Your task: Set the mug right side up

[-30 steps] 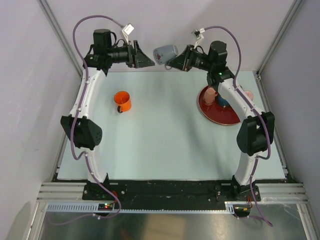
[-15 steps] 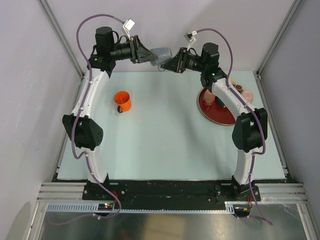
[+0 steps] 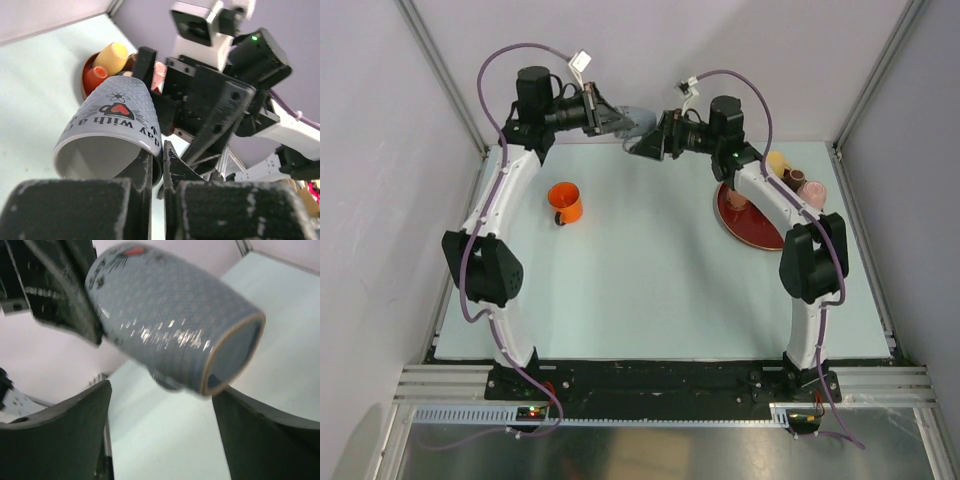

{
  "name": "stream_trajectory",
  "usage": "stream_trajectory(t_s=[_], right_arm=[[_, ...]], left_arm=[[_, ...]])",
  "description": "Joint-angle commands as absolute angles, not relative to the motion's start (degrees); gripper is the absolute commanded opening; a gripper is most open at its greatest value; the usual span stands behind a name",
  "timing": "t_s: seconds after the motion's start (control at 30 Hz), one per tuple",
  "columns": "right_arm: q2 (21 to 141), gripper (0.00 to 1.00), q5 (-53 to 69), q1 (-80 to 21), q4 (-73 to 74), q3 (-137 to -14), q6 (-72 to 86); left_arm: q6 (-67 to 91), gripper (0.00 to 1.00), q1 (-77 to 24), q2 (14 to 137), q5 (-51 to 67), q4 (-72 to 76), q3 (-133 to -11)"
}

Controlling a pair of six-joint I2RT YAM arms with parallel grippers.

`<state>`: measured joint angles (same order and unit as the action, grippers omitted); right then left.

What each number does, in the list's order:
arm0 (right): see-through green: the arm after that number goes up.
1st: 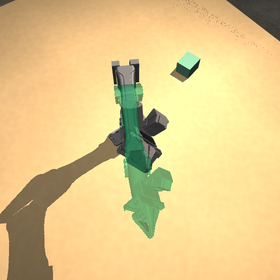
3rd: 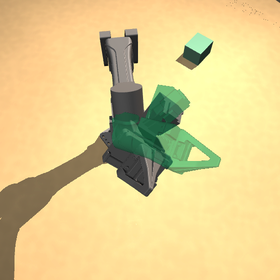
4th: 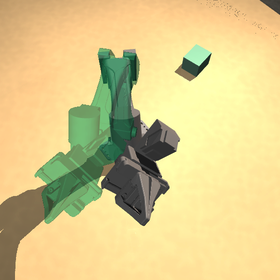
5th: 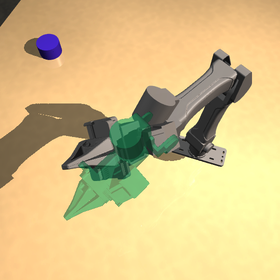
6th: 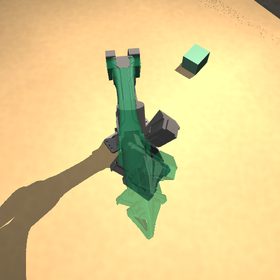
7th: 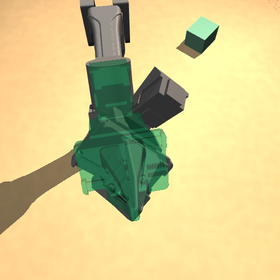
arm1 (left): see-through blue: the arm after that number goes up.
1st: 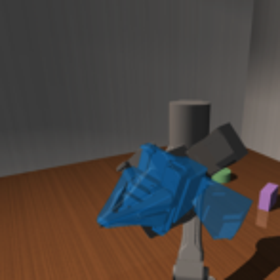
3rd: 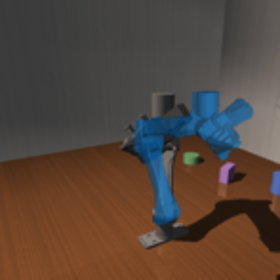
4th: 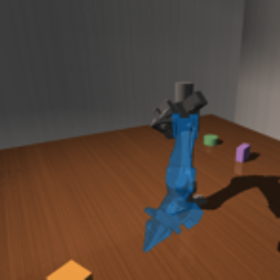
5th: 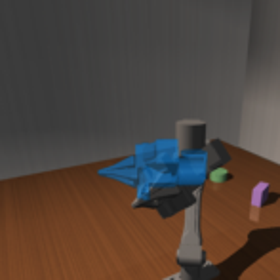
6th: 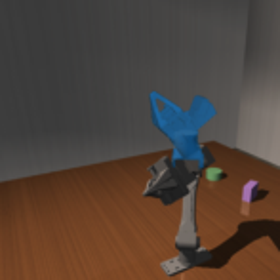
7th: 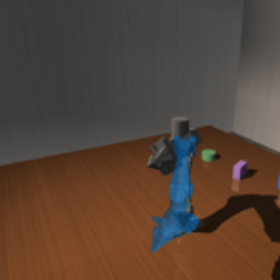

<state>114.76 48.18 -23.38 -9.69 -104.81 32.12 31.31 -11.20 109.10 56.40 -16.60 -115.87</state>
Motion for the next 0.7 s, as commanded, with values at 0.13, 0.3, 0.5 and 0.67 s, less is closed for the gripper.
stream_trajectory(t_s=[0.13,0.3,0.5,0.67], right_arm=[[101.19,0.99,49.91,-16.87,0.32,-90.92,20.74],[94.74,1.0,44.19,-13.54,12.64,-85.23,7.71],[90.58,0.99,37.3,-11.39,19.85,-81.56,0.42],[89.64,1.0,37.77,-10.91,21.64,-80.56,0.26]], left_arm=[[16.89,0.0,-9.58,100.41,38.56,-30.72,-108.26],[10.29,0.0,-9.73,93.92,20.99,-39.71,-99.32],[7.09,0.0,-9.84,88.14,5.8,-47.55,-87.3],[8.06,0.0,-9.84,87.13,0.8,-52.62,-80.87]])
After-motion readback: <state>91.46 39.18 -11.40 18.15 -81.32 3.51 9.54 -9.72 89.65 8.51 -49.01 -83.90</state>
